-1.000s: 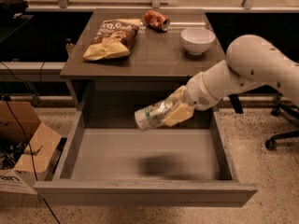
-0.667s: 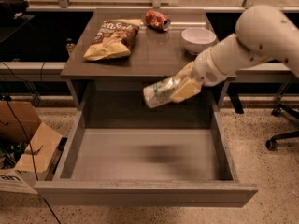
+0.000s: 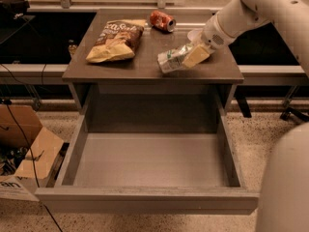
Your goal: Pick 7up can from top drawer and place on counter
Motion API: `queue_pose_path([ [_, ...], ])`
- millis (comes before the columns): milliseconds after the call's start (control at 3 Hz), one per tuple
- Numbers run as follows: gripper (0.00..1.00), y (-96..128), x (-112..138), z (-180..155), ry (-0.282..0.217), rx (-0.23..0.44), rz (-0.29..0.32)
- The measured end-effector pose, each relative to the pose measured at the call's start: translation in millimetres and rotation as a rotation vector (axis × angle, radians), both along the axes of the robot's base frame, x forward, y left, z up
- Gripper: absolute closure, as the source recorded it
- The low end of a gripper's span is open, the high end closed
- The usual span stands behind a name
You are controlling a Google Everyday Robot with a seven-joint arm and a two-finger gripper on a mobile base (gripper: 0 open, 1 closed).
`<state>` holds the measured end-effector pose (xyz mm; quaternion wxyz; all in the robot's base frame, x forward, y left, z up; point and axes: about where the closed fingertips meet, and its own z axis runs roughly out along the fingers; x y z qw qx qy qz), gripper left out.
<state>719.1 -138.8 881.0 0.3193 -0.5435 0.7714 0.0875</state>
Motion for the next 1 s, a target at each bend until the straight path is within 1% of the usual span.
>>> queue_pose_path([
  [333, 1.00, -7.1, 35.0, 20.5, -0.046, 0.008, -0.051],
  [667, 0.97, 16.2, 61.4, 30.5, -0.080, 0.066, -0.051],
  [1000, 0.75, 40.3, 68.1, 23.6, -0.070, 0.108, -0.022],
])
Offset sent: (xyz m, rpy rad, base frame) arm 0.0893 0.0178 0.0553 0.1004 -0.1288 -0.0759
